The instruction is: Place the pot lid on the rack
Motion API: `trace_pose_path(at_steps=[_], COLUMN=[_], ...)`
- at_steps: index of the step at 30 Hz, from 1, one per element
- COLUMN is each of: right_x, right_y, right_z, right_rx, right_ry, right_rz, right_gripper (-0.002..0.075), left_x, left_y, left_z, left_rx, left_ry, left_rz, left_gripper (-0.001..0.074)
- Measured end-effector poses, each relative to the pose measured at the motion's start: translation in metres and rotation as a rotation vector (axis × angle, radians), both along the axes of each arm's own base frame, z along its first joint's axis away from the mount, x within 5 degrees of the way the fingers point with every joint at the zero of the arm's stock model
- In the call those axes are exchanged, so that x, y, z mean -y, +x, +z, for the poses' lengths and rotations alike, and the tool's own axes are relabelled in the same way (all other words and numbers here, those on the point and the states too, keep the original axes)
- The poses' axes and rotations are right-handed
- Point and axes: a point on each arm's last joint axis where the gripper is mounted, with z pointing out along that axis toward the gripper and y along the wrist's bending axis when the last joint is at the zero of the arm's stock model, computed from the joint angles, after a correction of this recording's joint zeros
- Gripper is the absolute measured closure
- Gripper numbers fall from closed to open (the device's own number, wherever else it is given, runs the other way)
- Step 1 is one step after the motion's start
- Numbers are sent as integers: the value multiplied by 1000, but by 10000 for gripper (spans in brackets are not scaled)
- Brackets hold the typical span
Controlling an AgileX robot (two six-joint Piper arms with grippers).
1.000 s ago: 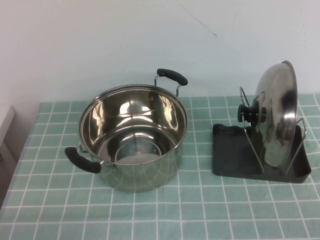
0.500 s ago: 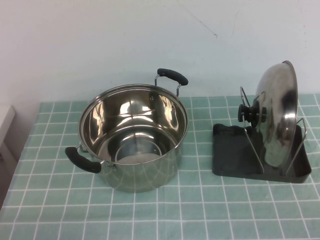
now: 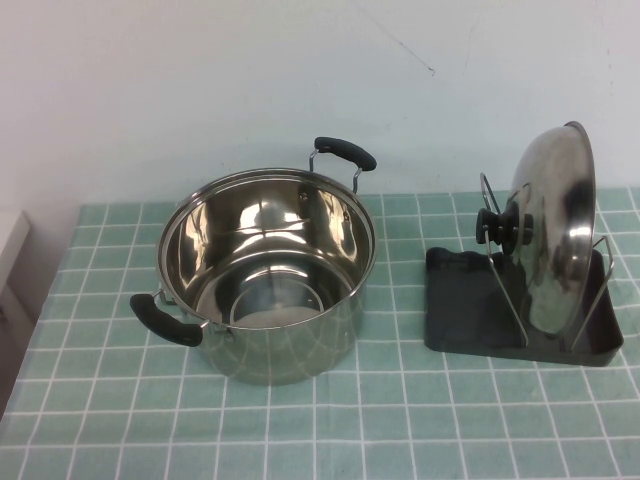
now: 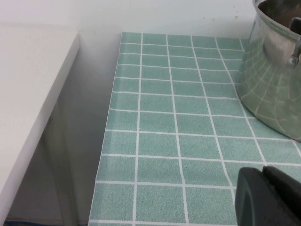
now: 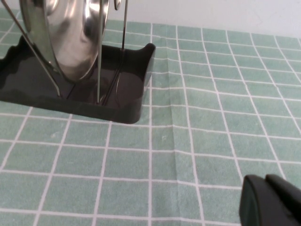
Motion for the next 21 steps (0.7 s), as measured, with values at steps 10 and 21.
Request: trace_pose_path(at_steps=[10, 21], right_x=[0, 0], right_y=[0, 0], right_z=[0, 0], right_rx=[2, 2], right_ry=[0, 0], right_rz=[0, 0], right_gripper=[727, 727], left_x=[0, 0], left_y=[0, 0], left_z=[0, 0], left_rx=[0, 0], left_ry=[0, 0], left_rz=[0, 8], left_gripper=[737, 737])
